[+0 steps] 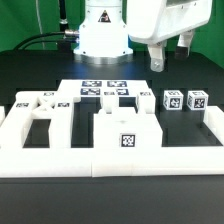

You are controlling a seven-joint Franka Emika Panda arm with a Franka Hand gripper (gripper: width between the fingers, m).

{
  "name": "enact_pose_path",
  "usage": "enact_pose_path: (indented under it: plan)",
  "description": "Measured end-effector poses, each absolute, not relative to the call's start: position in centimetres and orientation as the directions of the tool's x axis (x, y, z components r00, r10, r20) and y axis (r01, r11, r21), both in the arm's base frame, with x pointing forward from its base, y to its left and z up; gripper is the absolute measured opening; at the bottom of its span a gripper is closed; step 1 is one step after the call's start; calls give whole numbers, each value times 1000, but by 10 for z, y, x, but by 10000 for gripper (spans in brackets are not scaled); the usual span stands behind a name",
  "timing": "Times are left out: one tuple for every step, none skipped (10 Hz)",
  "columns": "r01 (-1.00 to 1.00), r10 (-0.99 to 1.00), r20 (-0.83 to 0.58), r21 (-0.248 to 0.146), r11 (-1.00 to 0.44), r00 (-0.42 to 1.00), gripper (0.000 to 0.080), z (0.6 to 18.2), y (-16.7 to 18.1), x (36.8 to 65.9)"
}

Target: Assemble chair

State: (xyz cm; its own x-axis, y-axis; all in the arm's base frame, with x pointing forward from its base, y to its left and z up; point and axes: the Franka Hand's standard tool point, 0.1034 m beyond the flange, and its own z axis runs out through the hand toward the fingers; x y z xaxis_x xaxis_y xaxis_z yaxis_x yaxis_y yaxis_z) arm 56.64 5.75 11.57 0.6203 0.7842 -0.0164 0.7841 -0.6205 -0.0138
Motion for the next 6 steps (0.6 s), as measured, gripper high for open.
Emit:
enact_pose_path:
  plan:
    - [784,784,-17,-14,-621,620,649,116,57,566]
    - [784,784,-17,-14,-621,620,649,116,57,566]
    - [784,784,-17,-14,-621,620,649,116,57,566]
    - [784,784,-17,-14,-621,620,649,115,57,566]
    - [783,784,-18,-15,-621,621,649,114,57,566]
    - [804,805,-19,-16,-594,594,649,105,47,567]
